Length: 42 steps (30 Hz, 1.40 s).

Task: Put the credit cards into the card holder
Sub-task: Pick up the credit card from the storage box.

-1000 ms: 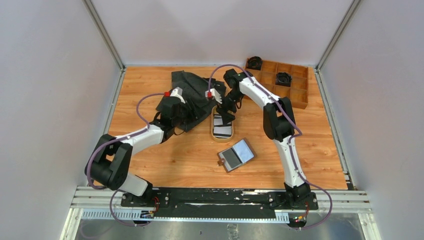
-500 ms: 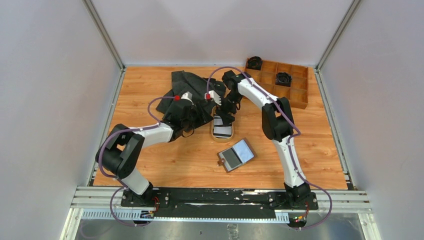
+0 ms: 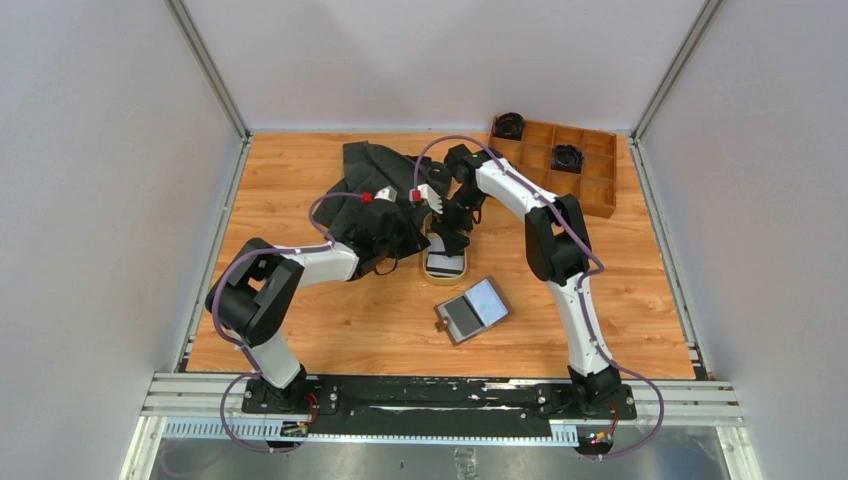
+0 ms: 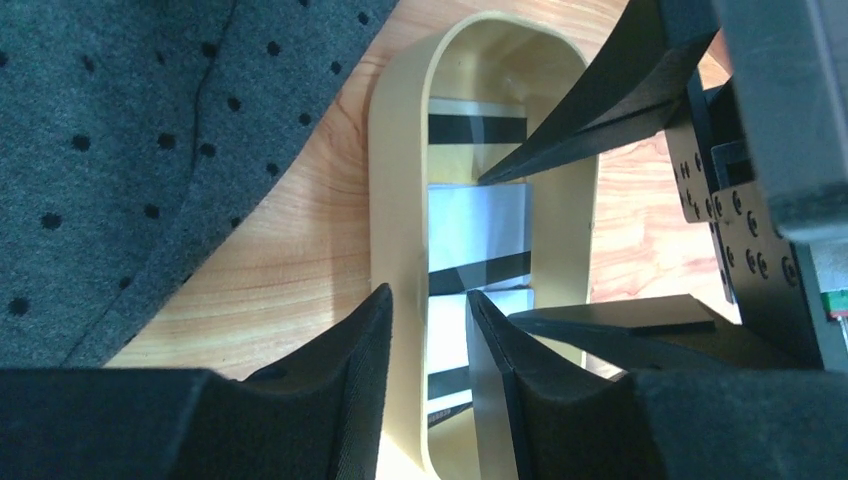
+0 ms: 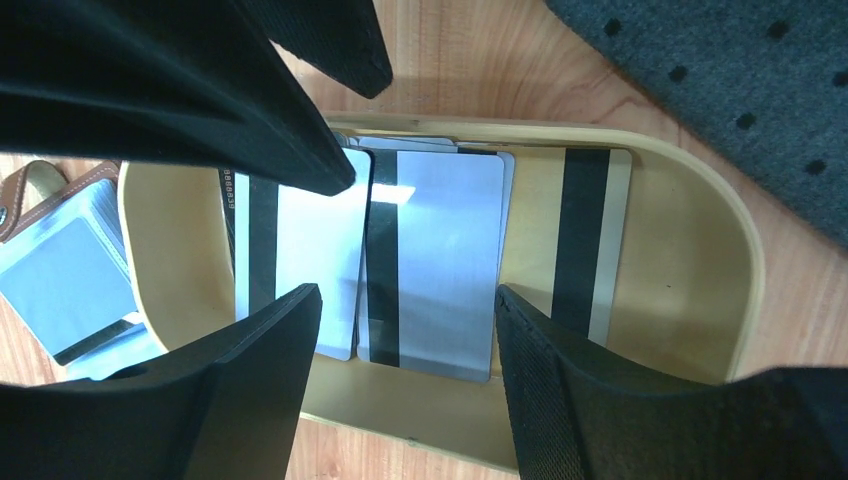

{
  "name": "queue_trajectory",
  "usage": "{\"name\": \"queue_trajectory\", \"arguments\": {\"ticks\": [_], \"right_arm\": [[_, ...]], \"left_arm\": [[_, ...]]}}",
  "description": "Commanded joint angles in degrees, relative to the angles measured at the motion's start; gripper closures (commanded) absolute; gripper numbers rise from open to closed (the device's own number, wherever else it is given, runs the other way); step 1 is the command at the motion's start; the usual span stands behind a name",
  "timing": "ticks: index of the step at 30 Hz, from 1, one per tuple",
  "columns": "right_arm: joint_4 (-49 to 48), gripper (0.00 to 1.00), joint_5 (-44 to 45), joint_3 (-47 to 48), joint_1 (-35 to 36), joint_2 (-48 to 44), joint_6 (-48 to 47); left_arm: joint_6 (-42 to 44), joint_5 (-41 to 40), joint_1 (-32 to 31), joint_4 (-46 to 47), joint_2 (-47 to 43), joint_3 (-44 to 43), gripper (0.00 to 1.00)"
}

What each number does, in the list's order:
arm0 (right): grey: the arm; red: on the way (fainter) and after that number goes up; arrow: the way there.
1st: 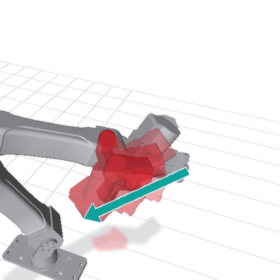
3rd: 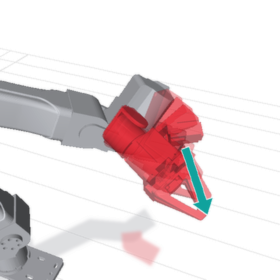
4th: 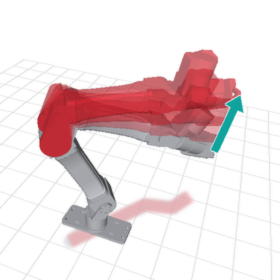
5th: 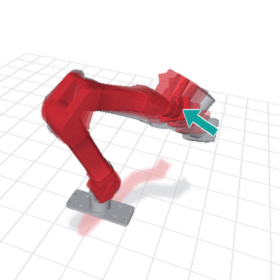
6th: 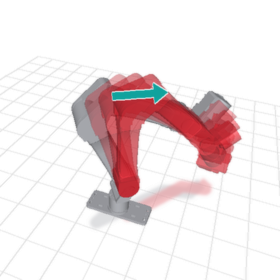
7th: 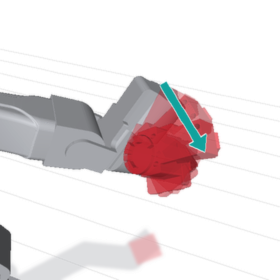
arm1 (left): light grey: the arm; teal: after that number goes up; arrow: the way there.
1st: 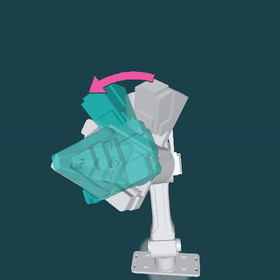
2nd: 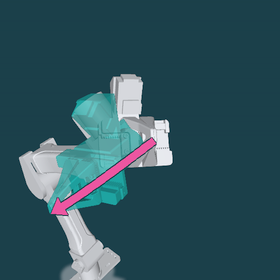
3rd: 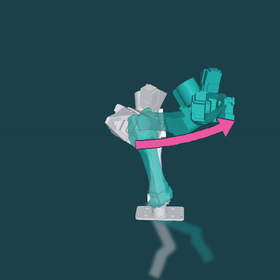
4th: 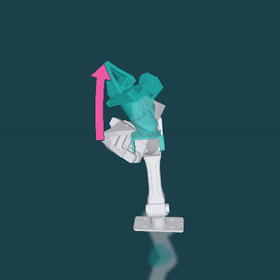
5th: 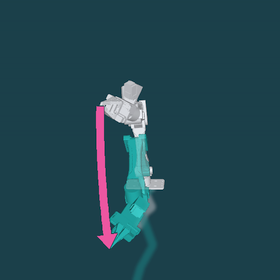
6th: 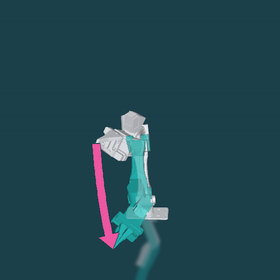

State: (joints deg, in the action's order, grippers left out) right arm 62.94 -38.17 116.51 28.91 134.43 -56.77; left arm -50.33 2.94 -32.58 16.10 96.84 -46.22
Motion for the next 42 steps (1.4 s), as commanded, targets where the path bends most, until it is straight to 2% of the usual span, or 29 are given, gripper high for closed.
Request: {"name": "queue_trajectory", "arguments": {"ticks": [1, 4, 14, 18, 24, 35, 42], "right_arm": [[2.54, 0.32, -2.05, -2.24, 1.04, -0.50, 1.18], [2.49, 0.33, -3.60, -2.50, 1.00, -0.48, 1.79], [2.72, 0.34, -8.06, -4.89, 1.05, -2.65, 2.45], [3.45, 0.35, -9.20, -5.99, 1.02, -3.72, 2.55], [4.79, 0.36, -10.90, -6.90, 1.05, -5.25, 2.81], [-0.34, 0.36, -2.58, -6.49, 0.97, -3.88, 12.97], [-0.72, 0.37, -3.57, -9.28, 1.40, -4.91, 13.44]], "left_arm": [[3.01, -5.32, -1.65, -3.97, 1.23, -3.46, 0.63], [3.88, -7.49, -2.52, -6.23, 1.72, -4.85, 0.64], [4.37, -11.64, -3.89, -7.84, 2.33, -5.81, 0.92], [4.45, -12.87, -4.16, -7.86, 1.91, -5.64, 0.98], [4.58, -13.88, -4.40, -7.79, 1.56, -5.46, 1.00], [5.29, -16.38, -5.25, -7.73, -0.16, -4.85, 1.00], [5.54, -18.41, -5.64, -7.63, -1.01, -4.54, 1.00]]}}
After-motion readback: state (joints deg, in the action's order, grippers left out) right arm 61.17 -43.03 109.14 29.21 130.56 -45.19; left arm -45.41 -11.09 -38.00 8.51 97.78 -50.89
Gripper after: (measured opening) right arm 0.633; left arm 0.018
